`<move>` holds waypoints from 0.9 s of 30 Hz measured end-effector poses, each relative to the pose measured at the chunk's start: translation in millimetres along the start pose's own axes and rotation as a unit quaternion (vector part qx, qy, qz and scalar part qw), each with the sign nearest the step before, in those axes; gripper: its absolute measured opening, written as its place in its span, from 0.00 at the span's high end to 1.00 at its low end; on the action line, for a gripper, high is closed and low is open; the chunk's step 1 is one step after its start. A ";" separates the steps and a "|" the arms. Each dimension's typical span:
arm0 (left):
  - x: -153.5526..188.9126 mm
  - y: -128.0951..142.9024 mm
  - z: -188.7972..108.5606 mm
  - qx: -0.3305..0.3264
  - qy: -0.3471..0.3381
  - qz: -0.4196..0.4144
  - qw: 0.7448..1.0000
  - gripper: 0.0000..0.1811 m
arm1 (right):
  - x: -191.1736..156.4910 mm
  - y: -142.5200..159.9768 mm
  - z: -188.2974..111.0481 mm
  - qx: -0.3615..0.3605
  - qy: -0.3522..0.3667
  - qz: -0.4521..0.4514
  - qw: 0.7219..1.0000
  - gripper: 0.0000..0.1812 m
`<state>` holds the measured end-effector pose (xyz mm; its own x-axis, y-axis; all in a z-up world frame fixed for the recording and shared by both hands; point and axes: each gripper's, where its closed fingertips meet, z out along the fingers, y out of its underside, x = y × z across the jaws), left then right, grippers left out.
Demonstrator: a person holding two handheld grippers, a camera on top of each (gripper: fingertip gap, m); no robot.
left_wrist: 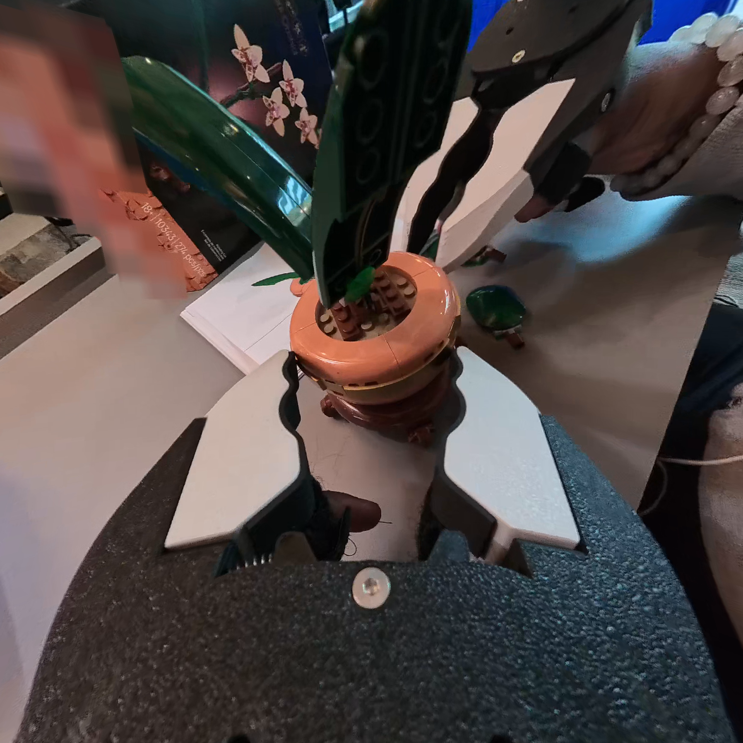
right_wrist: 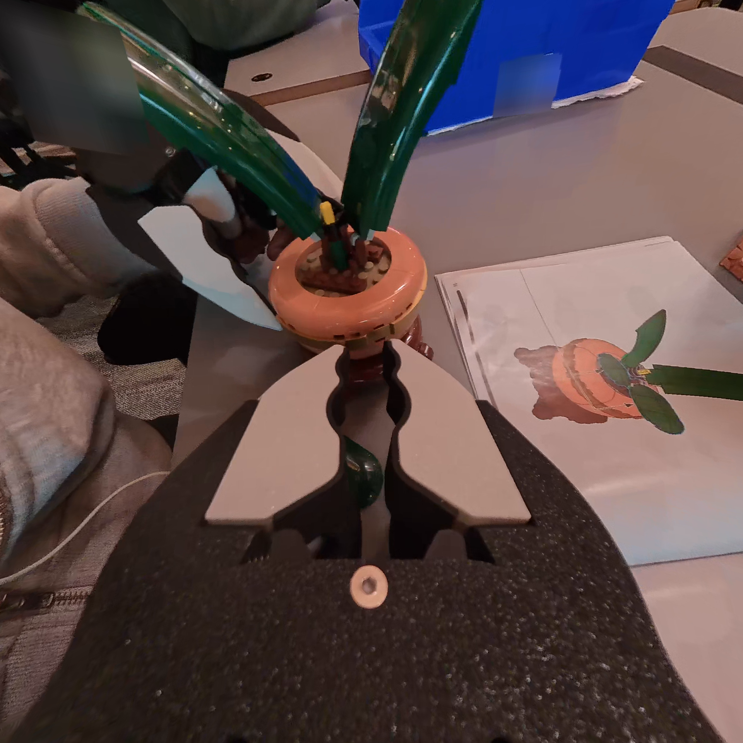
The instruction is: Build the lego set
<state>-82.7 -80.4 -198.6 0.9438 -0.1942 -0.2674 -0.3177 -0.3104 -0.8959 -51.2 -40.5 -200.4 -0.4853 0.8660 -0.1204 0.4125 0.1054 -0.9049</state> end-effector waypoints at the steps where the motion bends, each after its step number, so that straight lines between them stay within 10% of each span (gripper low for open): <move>1: 0.7 -0.2 0.2 0.000 -0.008 0.000 1.000 0.61 | 1.3 0.0 -0.5 0.001 0.001 0.002 1.000 0.92; 13: 2.7 -3.1 6.3 -0.003 -0.082 -0.018 0.996 0.61 | -4.2 -1.3 -5.6 0.039 0.005 -0.013 0.999 0.92; 27: -20.8 -2.9 -26.5 0.017 0.040 -0.051 0.998 0.57 | 50.3 13.9 -48.6 0.027 0.104 0.003 0.994 0.87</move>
<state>-103.9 -100.1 -181.0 0.9602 -0.2373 -0.1473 -0.2168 -0.3007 -0.9288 -32.5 28.2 -199.1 -0.3103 0.9496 -0.0439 0.3701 0.0781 -0.9257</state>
